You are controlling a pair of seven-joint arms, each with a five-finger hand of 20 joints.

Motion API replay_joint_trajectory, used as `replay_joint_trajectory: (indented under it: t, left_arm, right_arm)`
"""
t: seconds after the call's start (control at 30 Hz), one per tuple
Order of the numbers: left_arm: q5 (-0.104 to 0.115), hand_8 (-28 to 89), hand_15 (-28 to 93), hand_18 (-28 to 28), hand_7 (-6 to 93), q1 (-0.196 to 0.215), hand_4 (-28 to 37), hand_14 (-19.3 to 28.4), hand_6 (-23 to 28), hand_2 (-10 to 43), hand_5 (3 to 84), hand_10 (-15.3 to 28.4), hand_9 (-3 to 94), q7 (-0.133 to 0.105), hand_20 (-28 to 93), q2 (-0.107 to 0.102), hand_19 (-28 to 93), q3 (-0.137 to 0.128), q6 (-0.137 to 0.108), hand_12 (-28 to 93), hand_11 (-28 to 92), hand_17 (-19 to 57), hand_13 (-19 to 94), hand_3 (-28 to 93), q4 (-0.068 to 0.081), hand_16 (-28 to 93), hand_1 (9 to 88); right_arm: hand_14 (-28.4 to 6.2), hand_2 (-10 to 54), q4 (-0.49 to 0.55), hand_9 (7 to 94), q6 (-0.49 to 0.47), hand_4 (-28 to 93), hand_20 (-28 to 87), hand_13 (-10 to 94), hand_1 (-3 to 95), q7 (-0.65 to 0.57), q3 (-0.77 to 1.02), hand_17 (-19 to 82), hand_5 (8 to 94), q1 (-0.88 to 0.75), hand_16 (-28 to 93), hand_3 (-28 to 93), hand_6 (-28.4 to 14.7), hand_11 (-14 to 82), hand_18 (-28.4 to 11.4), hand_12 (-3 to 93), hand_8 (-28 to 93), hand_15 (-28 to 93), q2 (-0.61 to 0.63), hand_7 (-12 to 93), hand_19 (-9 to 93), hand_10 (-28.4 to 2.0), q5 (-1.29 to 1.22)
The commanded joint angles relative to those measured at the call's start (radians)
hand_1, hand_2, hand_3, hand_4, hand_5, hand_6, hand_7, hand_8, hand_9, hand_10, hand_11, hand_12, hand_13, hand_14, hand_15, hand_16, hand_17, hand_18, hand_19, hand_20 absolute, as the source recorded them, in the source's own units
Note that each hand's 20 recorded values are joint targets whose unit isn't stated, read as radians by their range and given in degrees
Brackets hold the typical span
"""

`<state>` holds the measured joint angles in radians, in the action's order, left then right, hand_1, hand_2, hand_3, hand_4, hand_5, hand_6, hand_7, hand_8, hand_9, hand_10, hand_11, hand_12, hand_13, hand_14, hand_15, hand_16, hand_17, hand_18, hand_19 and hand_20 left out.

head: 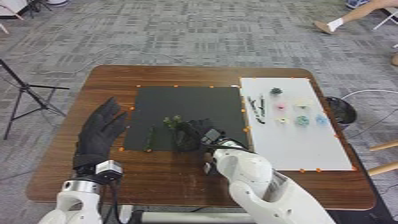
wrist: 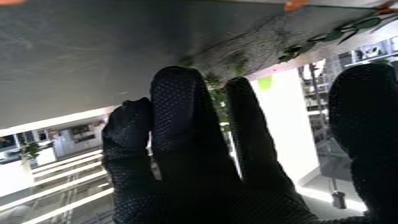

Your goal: Arrange flowers

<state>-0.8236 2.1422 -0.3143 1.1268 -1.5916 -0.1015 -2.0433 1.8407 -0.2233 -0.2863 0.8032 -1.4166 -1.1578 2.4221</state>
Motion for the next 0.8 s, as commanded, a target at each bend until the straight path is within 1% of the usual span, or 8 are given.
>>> replay_joint_trajectory:
  t: [0.03, 0.2, 0.3, 0.43, 0.57, 0.63, 0.73, 0.8]
  left_arm:
    - [0.002, -11, 19, 21.1, 21.1, 0.014, -28.2, 14.2, 1.6, -3.6, 26.2, 11.0, 24.2, -0.001, 6, 0.009, 45, -0.005, -0.002, 17, 14, -12.1, 21, 67, -0.006, 5, 23.9]
    - [0.002, -11, 19, 21.1, 21.2, 0.012, -28.1, 14.1, 1.6, -3.6, 26.2, 11.0, 24.3, -0.001, 6, 0.009, 45, -0.004, -0.004, 17, 14, -12.1, 21, 67, -0.006, 5, 23.8]
    - [0.002, -11, 19, 21.1, 21.1, 0.013, -28.2, 14.1, 1.6, -3.5, 26.2, 11.0, 24.2, -0.001, 6, 0.01, 45, -0.003, -0.004, 17, 14, -12.1, 21, 67, -0.006, 5, 23.9]
    - [0.001, -11, 19, 21.1, 21.0, 0.015, -28.1, 14.1, 1.6, -3.5, 26.2, 11.0, 24.2, 0.001, 6, 0.013, 45, -0.003, -0.005, 17, 14, -12.1, 21, 67, -0.007, 5, 23.8]
    - [0.001, -11, 19, 21.1, 21.0, 0.018, -28.2, 14.1, 1.6, -3.6, 26.2, 10.9, 24.2, -0.002, 6, 0.016, 45, -0.004, -0.009, 18, 14, -12.1, 21, 67, -0.009, 5, 23.9]
    - [0.002, -11, 19, 21.1, 21.0, 0.021, -28.1, 14.1, 1.6, -3.6, 26.2, 10.9, 24.2, -0.004, 6, 0.018, 45, -0.004, -0.013, 18, 14, -12.1, 21, 67, -0.01, 5, 23.9]
    - [0.001, -11, 19, 21.1, 21.0, 0.033, -28.1, 14.1, 1.6, -3.5, 26.2, 10.9, 24.2, -0.004, 6, 0.023, 45, -0.008, -0.012, 17, 14, -12.1, 21, 67, -0.016, 5, 23.9]
    - [0.002, -11, 19, 21.1, 21.0, 0.041, -28.2, 14.1, 1.6, -3.5, 26.2, 10.9, 24.2, -0.006, 6, 0.022, 45, -0.012, -0.014, 17, 14, -12.1, 21, 67, -0.02, 5, 23.9]
  right_arm:
    - [-17.6, -5.8, 0.029, 42.6, 0.023, -18, 59, 42, 16.9, -0.015, -0.003, 21, 33.2, 0.001, 29, 83, -1.5, 12.7, -24.3, 20.8, -10, 78, -0.001, 15, 84, -18.8, 0.001]
    - [-17.6, -5.7, 0.036, 42.4, 0.025, -18, 59, 41, 16.5, -0.019, -0.003, 21, 32.8, 0.0, 29, 83, -1.3, 11.9, -24.6, 20.8, -10, 77, 0.002, 15, 84, -19.2, -0.009]
    - [-17.6, -5.8, 0.039, 40.8, 0.018, -18, 59, 40, 16.5, 0.006, -0.001, 21, 32.5, 0.002, 29, 83, -1.4, 11.8, -24.7, 21.4, -10, 77, -0.001, 15, 84, -19.1, -0.011]
    - [-18.0, -4.2, 0.042, 36.1, 0.022, -17, 59, 36, 16.8, 0.025, -0.007, 19, 29.6, 0.006, 29, 86, 1.3, 14.8, -24.8, 23.4, -10, 78, -0.004, 16, 83, -18.4, 0.013]
    - [-18.2, -4.0, 0.053, 33.0, 0.078, -17, 59, 34, 17.1, 0.018, 0.026, 18, 28.7, 0.017, 28, 87, 1.8, 14.5, -24.8, 23.8, -11, 77, 0.015, 16, 82, -18.7, 0.021]
    - [-18.0, -4.3, 0.067, 32.8, 0.105, -17, 59, 33, 17.3, -0.012, 0.061, 18, 28.9, 0.023, 28, 86, 1.3, 14.4, -24.8, 23.9, -11, 77, 0.035, 16, 82, -18.7, 0.021]
    - [-17.7, -5.3, 0.083, 36.3, 0.174, -18, 59, 35, 18.6, -0.062, 0.12, 18, 30.6, 0.026, 27, 85, -1.1, 16.8, -24.6, 24.5, -11, 77, 0.086, 16, 81, -17.6, 0.029]
    - [-16.7, -8.3, 0.075, 45.2, 0.196, -23, 59, 41, 20.4, -0.057, 0.186, 20, 33.7, 0.021, 27, 82, -4.7, 22.0, -24.0, 23.4, -10, 77, 0.112, 16, 82, -15.6, 0.017]
